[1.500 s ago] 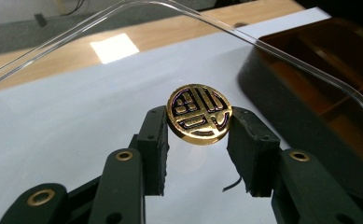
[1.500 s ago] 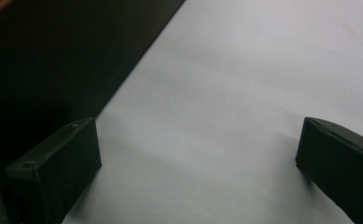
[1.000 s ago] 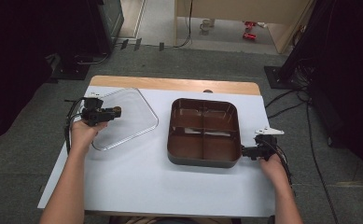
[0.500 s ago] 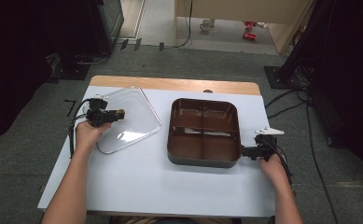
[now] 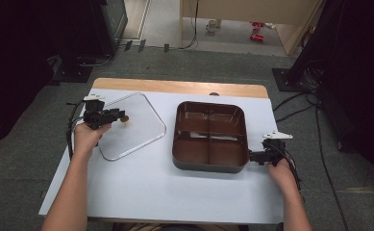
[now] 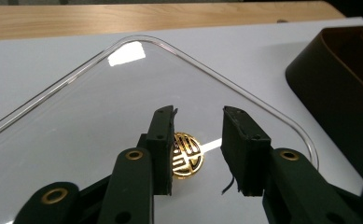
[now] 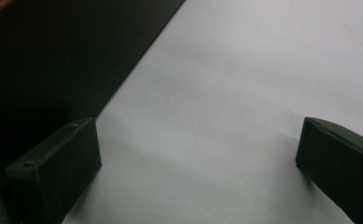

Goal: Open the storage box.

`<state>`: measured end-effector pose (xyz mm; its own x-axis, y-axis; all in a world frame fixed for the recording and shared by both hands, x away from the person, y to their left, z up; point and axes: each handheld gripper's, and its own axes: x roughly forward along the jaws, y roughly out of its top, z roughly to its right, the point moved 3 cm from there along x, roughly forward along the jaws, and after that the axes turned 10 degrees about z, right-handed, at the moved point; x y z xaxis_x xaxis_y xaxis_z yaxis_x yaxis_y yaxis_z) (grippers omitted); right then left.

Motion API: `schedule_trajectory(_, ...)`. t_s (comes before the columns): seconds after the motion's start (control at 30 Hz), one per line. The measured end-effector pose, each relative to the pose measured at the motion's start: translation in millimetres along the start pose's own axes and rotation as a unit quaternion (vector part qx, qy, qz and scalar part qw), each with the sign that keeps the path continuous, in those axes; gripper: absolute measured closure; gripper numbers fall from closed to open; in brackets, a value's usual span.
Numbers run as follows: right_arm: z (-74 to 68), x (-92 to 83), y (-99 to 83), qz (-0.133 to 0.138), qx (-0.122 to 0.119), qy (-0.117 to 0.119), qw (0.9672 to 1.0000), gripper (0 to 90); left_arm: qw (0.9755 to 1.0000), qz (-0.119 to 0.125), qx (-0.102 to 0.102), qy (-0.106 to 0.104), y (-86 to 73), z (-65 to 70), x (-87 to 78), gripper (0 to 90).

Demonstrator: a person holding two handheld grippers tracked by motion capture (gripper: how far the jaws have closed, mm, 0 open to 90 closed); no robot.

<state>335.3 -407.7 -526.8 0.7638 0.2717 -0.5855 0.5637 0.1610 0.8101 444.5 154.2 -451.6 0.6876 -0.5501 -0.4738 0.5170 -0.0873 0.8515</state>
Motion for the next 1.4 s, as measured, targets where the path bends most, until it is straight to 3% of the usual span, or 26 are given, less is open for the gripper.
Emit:
schedule_trajectory(0.07,0.0,0.0,0.0,0.000,0.000,0.000,1.0000,0.0,0.9999,0.000,0.014,-0.005,3.4,7.5,-2.0,61.2)
schedule_trajectory(0.4,-0.1,0.0,0.0,0.000,0.000,0.000,1.0000,0.0,0.9984,0.003,0.023,-0.052,14.5,40.7,-10.1,50.9)
schedule_trajectory(0.6,-0.1,-0.1,0.0,0.000,0.000,0.000,1.0000,0.0,0.9964,-0.006,0.049,-0.069,13.0,62.1,-10.7,46.6)
schedule_trajectory(0.77,-0.1,-0.1,0.0,0.000,0.000,0.000,1.0000,0.0,0.9941,-0.012,0.070,-0.082,5.4,77.6,-9.1,43.0)
schedule_trajectory(0.93,0.0,0.0,0.0,0.000,0.000,0.000,1.0000,0.0,0.9919,-0.017,0.073,-0.102,-4.3,91.0,-6.6,41.0)
schedule_trajectory(1.1,0.0,0.0,0.0,0.000,0.000,0.000,1.0000,0.0,0.9912,-0.025,0.078,-0.104,-14.7,104.5,-2.1,37.8)
schedule_trajectory(1.4,0.0,0.0,0.0,0.000,0.000,0.000,1.0000,0.0,0.9867,-0.045,0.095,-0.124,-34.3,123.0,5.4,30.7)
